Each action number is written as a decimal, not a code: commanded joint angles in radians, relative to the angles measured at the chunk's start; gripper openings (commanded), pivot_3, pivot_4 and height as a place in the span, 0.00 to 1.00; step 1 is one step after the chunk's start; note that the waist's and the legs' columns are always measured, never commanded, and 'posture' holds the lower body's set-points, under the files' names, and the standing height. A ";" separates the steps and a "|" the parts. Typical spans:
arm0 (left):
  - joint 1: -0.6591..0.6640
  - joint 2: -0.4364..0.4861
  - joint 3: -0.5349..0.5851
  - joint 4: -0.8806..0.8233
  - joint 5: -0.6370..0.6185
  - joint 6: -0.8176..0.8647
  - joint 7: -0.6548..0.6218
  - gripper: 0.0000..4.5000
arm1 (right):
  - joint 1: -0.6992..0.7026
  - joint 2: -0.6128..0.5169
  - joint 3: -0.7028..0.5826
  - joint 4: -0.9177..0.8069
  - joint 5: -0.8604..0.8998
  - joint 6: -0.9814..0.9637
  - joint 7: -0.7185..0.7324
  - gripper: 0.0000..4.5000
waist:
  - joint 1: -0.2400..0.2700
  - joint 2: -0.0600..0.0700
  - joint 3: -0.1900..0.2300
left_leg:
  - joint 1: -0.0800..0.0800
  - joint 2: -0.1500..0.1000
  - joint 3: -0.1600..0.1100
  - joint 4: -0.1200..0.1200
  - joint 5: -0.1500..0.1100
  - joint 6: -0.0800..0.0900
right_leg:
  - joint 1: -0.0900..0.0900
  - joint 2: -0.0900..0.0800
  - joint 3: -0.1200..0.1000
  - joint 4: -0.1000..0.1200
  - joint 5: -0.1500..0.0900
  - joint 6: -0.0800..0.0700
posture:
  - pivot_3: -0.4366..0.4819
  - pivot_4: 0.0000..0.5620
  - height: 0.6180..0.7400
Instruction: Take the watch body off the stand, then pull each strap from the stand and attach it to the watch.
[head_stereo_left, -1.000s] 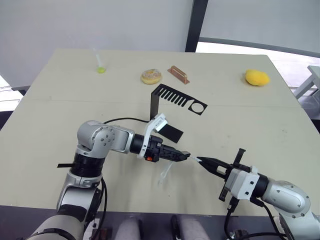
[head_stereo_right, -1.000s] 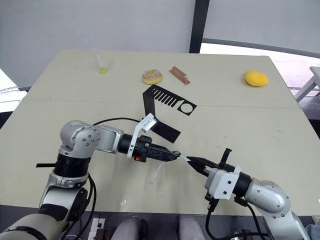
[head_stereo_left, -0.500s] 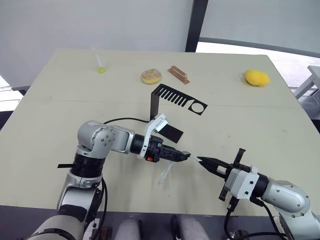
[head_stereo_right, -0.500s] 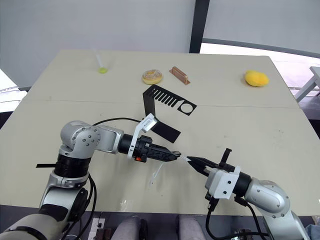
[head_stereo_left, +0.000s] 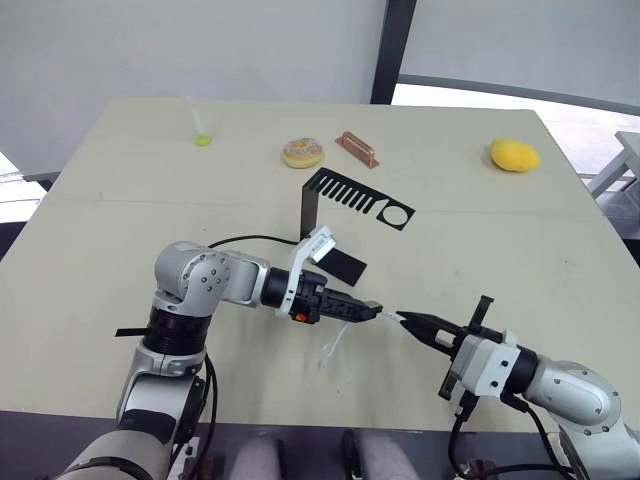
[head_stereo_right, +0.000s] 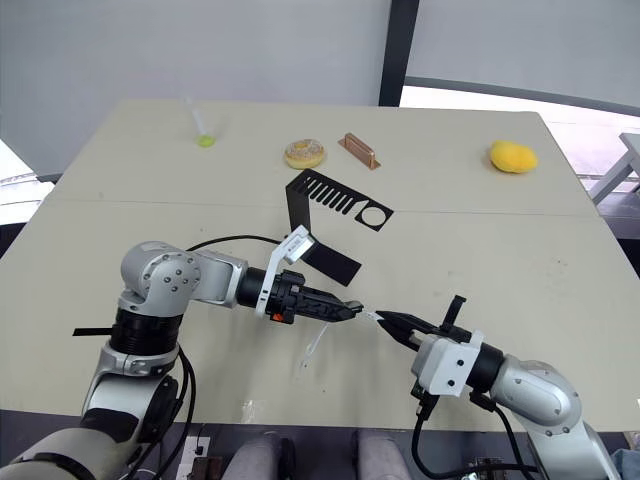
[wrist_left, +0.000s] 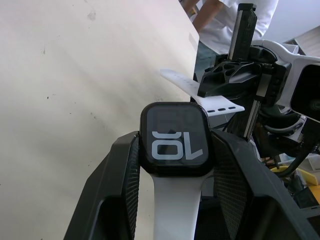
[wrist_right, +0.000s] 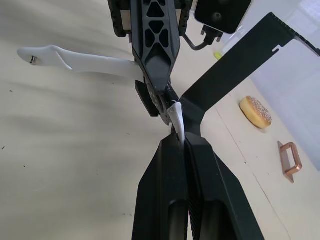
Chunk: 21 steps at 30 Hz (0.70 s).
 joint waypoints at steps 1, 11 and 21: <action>-0.014 0.002 0.010 -0.029 -0.025 0.002 -0.005 0.35 | 0.000 -0.003 -0.024 -0.020 0.021 -0.004 -0.017 0.00 | 0.000 0.000 0.000 | 0.000 0.000 0.000 0.000 0.000 0.000 | 0.000 0.000 0.000 0.000 0.000 0.000 | 0.48 0.27 1.00; -0.004 -0.007 0.015 -0.036 -0.027 0.004 0.009 0.35 | 0.001 -0.009 -0.001 -0.020 0.024 -0.016 0.004 0.00 | 0.000 0.000 0.000 | 0.000 0.000 0.000 0.000 0.000 0.000 | 0.000 0.000 0.000 0.000 0.000 0.000 | 0.48 0.27 1.00; 0.002 -0.011 0.024 -0.039 -0.031 0.004 0.020 0.35 | -0.006 -0.014 0.003 -0.004 0.026 -0.030 0.008 0.00 | 0.000 0.000 0.000 | 0.000 0.000 0.000 0.000 0.000 0.000 | 0.000 0.000 0.000 0.000 0.000 0.000 | 0.48 0.27 1.00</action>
